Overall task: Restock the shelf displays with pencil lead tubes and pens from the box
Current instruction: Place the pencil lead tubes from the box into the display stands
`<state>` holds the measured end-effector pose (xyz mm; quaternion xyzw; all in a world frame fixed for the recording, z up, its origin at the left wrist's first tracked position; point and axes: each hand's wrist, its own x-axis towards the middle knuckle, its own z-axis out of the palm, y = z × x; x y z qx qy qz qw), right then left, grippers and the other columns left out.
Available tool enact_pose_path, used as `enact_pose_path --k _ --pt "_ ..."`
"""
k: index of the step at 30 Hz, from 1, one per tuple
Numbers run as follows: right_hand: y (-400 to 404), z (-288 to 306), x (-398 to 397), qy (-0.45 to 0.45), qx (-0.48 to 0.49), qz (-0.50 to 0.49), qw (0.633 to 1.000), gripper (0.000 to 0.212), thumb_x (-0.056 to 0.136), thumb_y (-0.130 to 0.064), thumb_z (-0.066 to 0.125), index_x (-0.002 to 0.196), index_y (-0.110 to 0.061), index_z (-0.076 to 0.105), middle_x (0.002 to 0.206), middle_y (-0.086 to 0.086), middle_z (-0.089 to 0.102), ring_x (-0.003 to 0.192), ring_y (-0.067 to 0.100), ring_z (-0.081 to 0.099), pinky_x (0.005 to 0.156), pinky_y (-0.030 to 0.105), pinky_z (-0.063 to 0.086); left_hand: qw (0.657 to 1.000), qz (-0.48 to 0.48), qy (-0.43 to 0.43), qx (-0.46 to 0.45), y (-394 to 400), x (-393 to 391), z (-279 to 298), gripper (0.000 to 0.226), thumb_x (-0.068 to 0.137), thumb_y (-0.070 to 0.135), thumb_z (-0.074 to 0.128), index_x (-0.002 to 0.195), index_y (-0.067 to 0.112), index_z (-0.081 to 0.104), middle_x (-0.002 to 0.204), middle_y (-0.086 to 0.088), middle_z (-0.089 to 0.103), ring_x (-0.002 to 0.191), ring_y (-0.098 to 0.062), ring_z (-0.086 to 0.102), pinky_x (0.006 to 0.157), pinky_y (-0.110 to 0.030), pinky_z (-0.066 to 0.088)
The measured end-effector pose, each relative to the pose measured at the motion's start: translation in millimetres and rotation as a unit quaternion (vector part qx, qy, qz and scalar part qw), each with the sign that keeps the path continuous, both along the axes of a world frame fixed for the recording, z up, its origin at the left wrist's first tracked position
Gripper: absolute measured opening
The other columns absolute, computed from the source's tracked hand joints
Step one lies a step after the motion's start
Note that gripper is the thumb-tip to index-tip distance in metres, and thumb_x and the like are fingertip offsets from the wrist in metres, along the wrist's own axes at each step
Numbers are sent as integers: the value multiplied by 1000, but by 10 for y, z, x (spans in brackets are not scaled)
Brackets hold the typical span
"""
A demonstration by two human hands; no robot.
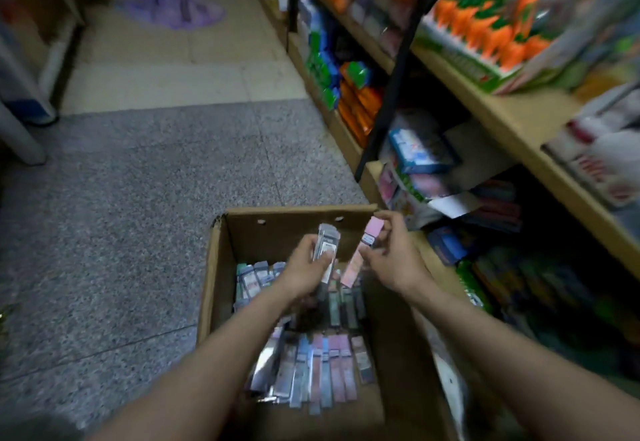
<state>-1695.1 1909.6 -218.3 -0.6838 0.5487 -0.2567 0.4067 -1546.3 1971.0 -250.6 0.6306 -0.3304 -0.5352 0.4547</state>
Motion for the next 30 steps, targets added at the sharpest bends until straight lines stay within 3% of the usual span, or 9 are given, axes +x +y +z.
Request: enact_pose_path --k 4,5,8,10,14,19,22,26,30 --pt "-36 828 -276 21 -78 0 997 49 81 -7 74 113 -26 41 82 -8 56 71 9 64 66 20 54 991 -130 10 -5 -189 -111 845 15 101 19 47 116 23 45 91 -8 62 64 -13 64 49 -25 54" --pt "-21 997 -339 24 -89 -6 996 49 81 -9 75 114 -25 42 81 -8 56 70 8 63 65 20 53 988 -155 0 -10 -230 -159 1017 15 101 19 46 116 23 44 91 -9 62 65 -15 64 51 -28 54" --pt "48 1394 -555 -2 -88 -29 996 48 79 -12 76 111 -28 44 87 -2 63 75 18 69 72 41 59 978 -193 -38 -73 -321 -351 1381 14 101 14 46 113 18 40 85 -6 59 61 -13 61 55 -31 53" --pt "107 1571 -713 -32 -94 -48 994 47 77 -10 76 102 -34 45 87 6 66 77 25 71 74 49 59 975 -186 -11 -118 -358 -499 1546 12 101 13 46 112 15 42 82 -7 59 56 -13 59 50 -29 51" --pt "265 1797 -1044 -80 -104 -97 987 48 77 -8 75 98 -40 44 81 9 66 74 29 72 71 55 58 974 -165 88 -131 -437 -855 1820 16 103 19 44 117 14 48 86 -9 61 65 -17 59 51 -28 51" --pt "441 2028 -1474 -88 -121 -159 976 45 84 -3 72 103 -32 44 91 10 62 73 32 72 70 55 59 957 -241 131 -94 -535 -1208 2002 11 103 16 41 111 17 49 80 -8 61 60 -17 58 54 -32 51" --pt "512 2219 -1681 -71 -143 -190 969 42 85 -4 71 106 -30 44 97 12 64 74 27 73 68 49 61 945 -267 166 -95 -603 -1300 2039 17 102 10 41 114 18 50 87 -10 62 66 -17 60 56 -31 54" --pt "537 2441 -1929 -40 -176 -233 956 34 87 -7 69 107 -22 45 82 8 69 70 18 73 71 43 62 929 -304 178 -117 -644 -1428 2026 24 102 8 44 124 18 47 94 -9 64 73 -16 65 61 -29 56" --pt "486 2691 -2234 69 -259 -263 927 36 86 -14 72 110 -20 47 76 -5 65 62 -5 66 49 10 48 905 -347 195 -146 -641 -1553 1984 26 100 12 49 122 26 53 92 1 73 83 -15 70 69 -34 57"
